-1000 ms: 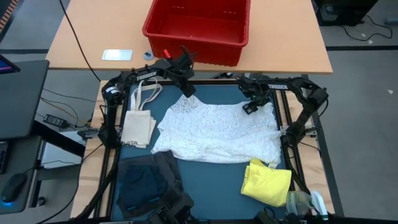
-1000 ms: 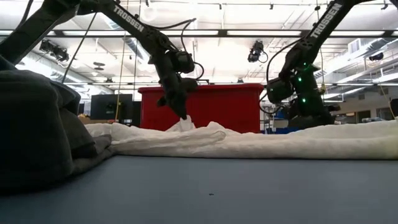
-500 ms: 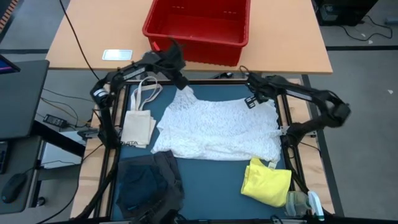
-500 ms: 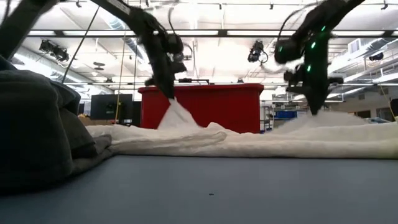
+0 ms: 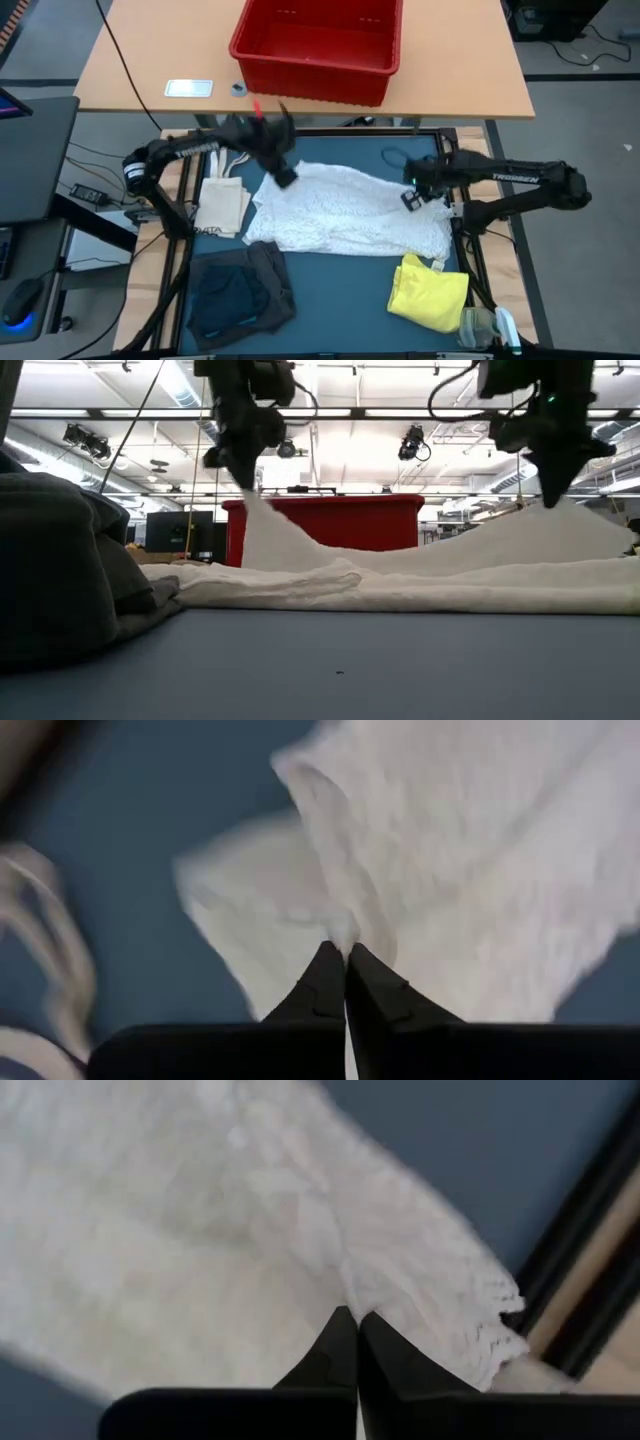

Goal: Fold laundry
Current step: Fold the white shirt

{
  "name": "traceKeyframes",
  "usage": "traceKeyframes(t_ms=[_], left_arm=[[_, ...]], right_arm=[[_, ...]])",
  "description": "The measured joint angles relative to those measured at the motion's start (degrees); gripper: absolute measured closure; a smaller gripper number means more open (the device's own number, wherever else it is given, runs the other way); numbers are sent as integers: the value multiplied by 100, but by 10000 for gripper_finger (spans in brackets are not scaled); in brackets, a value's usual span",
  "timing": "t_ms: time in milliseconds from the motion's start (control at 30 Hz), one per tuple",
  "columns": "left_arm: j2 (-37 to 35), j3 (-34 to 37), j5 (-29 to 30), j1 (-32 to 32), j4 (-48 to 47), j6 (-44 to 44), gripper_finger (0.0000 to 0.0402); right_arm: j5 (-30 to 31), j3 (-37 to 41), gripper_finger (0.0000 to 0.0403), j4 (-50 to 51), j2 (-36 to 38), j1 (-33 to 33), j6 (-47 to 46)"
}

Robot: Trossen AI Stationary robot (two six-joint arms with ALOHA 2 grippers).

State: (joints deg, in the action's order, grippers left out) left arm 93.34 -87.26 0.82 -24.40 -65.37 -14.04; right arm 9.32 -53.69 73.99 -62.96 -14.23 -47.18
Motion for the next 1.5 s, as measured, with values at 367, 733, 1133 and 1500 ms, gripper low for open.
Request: traceKeyframes(t_ms=[367, 733, 1133, 1500], left_arm=[[-72, 1211, 17, 2230, 80, -2283, 401], [-317, 1155, -279, 2896, -117, -3276, 401], [-499, 1093, -27, 2833, -20, -3248, 401], [-250, 1093, -605, 2545, 163, -2536, 401]], right_arm=[[-900, 1063, 402, -485, -190, 2839, -2366], [-1215, 1266, 403, -887, -178, 3717, -3102], [-651, 992, 320, -1572, -10, 3966, -2924], [-463, 1252, 256, -6610, -948, 1969, 855]])
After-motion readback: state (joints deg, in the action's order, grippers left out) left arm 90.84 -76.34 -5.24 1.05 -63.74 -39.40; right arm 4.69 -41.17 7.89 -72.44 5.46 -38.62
